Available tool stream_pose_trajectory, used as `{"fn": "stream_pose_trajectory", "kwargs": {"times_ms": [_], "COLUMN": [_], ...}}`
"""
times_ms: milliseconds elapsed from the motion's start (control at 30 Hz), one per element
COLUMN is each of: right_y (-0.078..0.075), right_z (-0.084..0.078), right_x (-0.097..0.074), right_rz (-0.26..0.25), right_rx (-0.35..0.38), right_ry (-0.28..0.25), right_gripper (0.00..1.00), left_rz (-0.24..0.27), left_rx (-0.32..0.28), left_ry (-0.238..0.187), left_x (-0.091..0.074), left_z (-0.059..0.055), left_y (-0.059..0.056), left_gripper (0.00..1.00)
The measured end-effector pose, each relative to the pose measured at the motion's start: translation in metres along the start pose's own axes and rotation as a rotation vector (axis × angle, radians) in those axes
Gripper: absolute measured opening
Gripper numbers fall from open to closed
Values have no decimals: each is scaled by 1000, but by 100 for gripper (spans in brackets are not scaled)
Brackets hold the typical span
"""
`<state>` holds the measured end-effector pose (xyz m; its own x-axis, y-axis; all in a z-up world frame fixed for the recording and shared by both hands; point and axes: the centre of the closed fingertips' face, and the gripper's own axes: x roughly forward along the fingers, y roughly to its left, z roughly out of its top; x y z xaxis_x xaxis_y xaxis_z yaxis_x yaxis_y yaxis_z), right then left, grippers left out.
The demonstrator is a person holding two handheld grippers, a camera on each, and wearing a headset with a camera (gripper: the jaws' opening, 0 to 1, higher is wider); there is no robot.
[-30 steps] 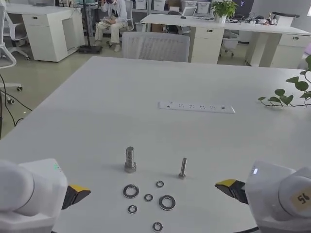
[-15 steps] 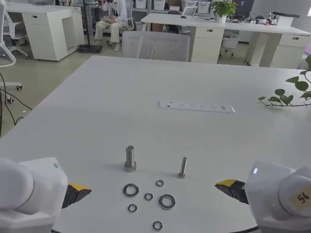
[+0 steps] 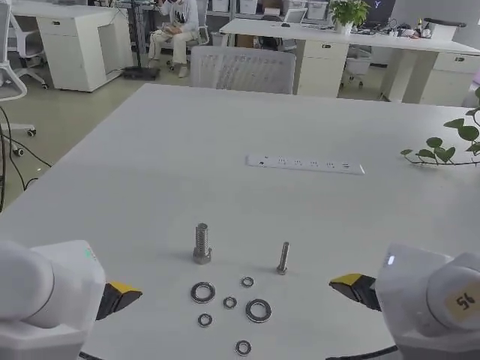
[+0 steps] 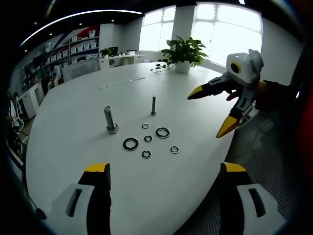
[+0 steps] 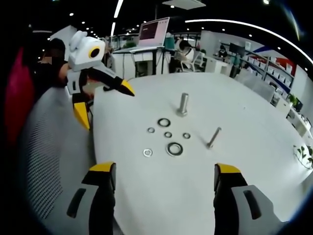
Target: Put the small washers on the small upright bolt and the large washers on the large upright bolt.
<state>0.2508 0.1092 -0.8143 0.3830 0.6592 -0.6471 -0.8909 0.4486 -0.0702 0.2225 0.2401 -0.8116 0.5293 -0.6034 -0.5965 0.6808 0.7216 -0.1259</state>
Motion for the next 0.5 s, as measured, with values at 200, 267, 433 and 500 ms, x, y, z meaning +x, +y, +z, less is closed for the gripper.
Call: {"fn": "stream_pose_trajectory", "kwargs": {"times_ms": [200, 267, 433, 500], "right_y": [4, 6, 10, 12], "right_z": [6, 8, 12, 13], "right_x": [6, 9, 16, 19], "right_rz": [21, 31, 60, 74], "right_rx": [-31, -43, -71, -90], "right_ry": [12, 15, 27, 36], "right_gripper": [82, 82, 79, 78], "left_rz": [2, 3, 8, 8], "left_rx": [-1, -1, -1, -2], "left_ry": [-2, -2, -3, -3], "left_x": [-1, -1, -2, -2], "left_z": [0, 0, 0, 0], "left_y": [0, 0, 1, 2], "left_gripper": [92, 92, 92, 92]}}
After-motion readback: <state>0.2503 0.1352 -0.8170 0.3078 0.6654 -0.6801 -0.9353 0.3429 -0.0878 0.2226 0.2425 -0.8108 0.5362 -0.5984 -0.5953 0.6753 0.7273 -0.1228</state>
